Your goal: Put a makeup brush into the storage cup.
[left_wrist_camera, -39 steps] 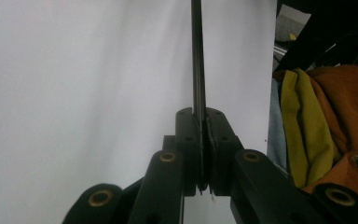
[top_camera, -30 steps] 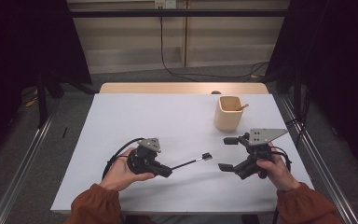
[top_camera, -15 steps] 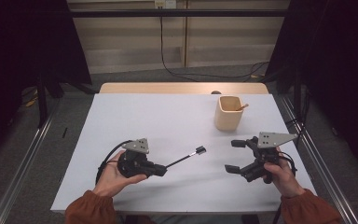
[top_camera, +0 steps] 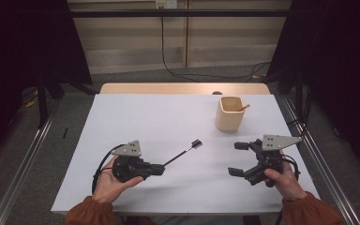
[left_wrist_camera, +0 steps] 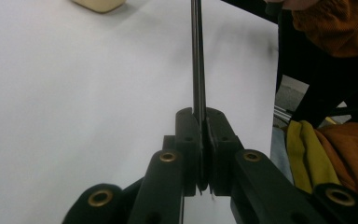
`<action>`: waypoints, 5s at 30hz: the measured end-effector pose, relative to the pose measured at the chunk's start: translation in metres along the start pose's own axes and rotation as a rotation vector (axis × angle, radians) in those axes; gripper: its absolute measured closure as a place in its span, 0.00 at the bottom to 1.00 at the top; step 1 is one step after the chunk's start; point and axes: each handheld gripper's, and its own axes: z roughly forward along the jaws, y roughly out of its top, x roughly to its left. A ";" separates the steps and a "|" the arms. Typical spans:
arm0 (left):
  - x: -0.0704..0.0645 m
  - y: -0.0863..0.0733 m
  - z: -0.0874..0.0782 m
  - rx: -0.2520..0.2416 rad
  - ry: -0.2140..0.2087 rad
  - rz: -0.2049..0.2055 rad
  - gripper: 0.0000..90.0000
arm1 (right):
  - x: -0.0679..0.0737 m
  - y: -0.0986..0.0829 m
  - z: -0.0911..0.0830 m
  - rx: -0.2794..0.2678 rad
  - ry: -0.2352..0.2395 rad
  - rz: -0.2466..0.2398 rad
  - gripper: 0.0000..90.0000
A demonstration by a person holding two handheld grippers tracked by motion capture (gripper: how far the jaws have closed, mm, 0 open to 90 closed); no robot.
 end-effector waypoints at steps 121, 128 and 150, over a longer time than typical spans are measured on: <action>-0.015 0.005 0.054 -0.216 -0.013 0.128 0.95 | 0.006 0.044 0.059 -0.114 0.169 0.046 0.88; -0.015 0.004 0.059 -0.195 -0.011 0.128 0.91 | 0.007 0.044 0.061 -0.120 0.216 0.072 0.93; -0.016 0.004 0.056 -0.223 0.046 0.108 0.52 | 0.009 0.047 0.058 -0.094 0.185 0.079 0.95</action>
